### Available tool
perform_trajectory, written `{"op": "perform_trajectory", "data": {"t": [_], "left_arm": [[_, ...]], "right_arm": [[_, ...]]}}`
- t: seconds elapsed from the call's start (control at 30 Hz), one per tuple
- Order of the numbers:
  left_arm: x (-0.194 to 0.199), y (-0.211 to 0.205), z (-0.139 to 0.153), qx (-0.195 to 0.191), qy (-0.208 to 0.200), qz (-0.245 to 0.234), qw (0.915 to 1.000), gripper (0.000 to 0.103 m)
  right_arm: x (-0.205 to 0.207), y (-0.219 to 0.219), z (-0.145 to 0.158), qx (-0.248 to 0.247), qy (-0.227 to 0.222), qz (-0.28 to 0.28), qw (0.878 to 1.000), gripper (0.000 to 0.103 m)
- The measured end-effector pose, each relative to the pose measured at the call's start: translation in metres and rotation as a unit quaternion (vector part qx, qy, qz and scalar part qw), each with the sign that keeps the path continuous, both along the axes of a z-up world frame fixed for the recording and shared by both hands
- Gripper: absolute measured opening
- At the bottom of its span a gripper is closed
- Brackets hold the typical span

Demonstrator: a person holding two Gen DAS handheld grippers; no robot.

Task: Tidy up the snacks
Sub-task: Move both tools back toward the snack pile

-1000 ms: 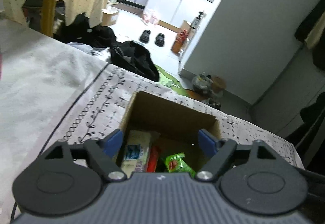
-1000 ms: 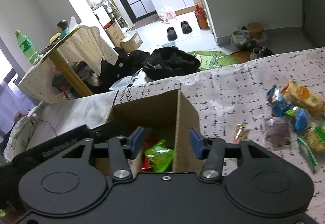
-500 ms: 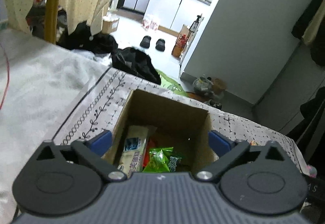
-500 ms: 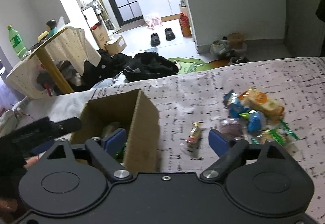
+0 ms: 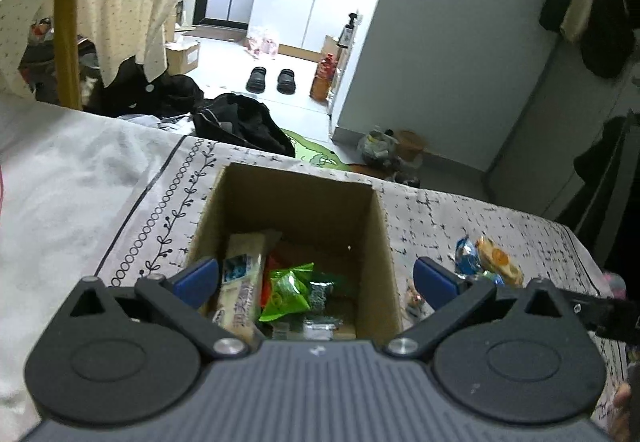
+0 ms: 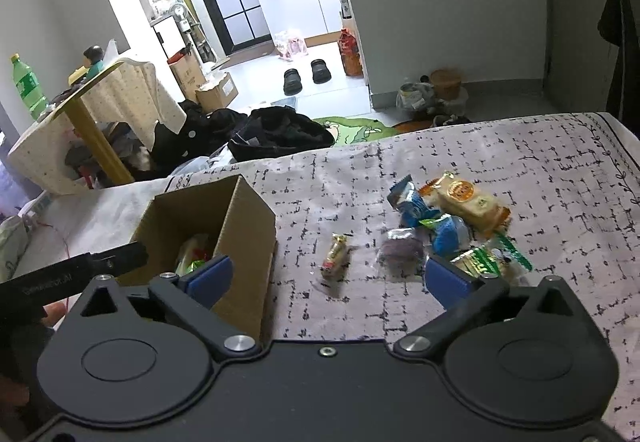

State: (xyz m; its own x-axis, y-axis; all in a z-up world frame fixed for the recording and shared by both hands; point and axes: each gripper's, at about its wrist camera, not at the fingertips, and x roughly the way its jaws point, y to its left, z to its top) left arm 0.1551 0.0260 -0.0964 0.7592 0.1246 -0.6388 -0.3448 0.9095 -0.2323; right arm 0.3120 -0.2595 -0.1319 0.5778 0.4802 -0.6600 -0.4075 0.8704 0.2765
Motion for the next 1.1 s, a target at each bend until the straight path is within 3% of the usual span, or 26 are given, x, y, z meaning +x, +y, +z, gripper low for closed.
{"op": "perform_trajectory", "data": {"t": [0.47, 0.87, 1.1], "left_arm": [[0.005, -0.031, 0.002, 0.024, 0.017, -0.058, 0.9979, 0.103], [0.041, -0.062, 0.000, 0.049, 0.047, -0.110, 0.9916, 0.103], [0.058, -0.085, 0.001, 0.075, 0.034, -0.141, 0.9866, 0.102]], "right_arm": [[-0.001, -0.042, 0.001, 0.037, 0.030, -0.024, 0.999, 0.103], [0.010, -0.074, -0.009, 0.016, 0.040, -0.057, 0.997, 0.103], [0.020, -0.090, -0.016, 0.015, 0.050, -0.079, 0.995, 0.103]]}}
